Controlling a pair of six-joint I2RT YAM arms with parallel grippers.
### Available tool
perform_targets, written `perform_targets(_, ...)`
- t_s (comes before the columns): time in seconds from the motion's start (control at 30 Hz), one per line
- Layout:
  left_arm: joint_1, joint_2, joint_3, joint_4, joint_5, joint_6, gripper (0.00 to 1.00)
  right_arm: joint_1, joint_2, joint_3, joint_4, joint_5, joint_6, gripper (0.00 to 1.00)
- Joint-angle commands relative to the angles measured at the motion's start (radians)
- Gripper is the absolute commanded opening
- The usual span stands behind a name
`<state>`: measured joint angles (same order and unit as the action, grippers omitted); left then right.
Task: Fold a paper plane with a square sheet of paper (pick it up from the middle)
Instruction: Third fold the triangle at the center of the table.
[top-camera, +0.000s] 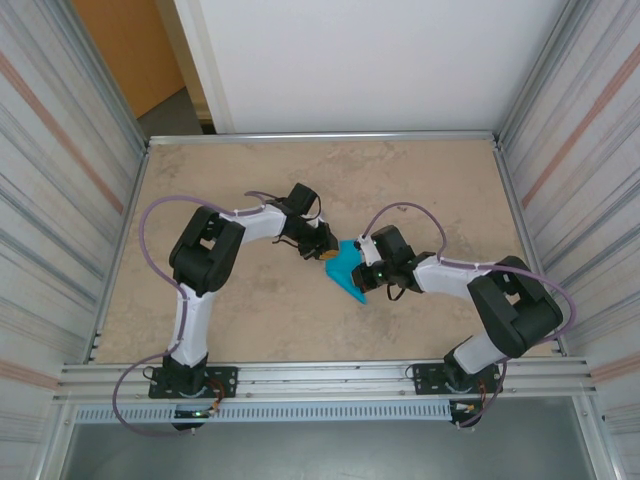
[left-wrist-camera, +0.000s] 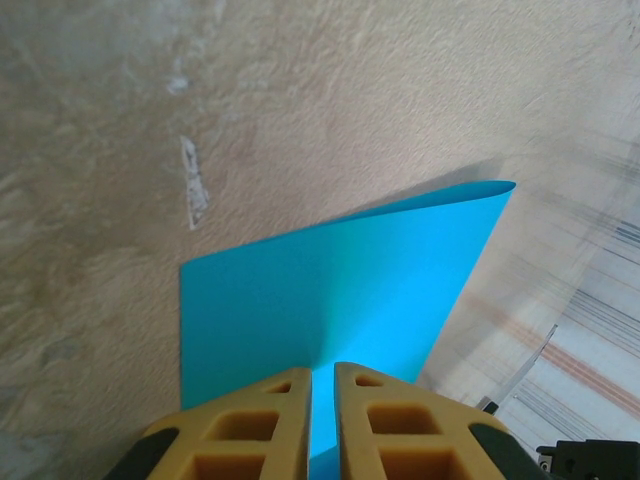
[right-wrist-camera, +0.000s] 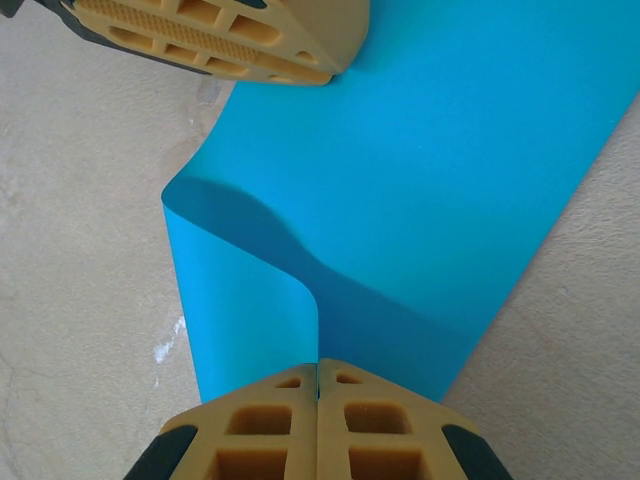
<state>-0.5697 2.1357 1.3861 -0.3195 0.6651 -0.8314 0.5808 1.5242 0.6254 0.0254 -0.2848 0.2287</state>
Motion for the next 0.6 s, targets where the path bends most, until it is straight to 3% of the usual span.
perform_targets(0.0,-0.013,0.055,-0.007,-0.084,-0.012,0.025,0.14,-0.006,0.016,0.023,-0.012,-0.006,0.003,0.0)
perform_targets(0.57,-0.013,0.054,-0.004,-0.091,-0.016,0.028,0.14,-0.006,0.044,0.028,-0.023,0.004,0.002,0.0)
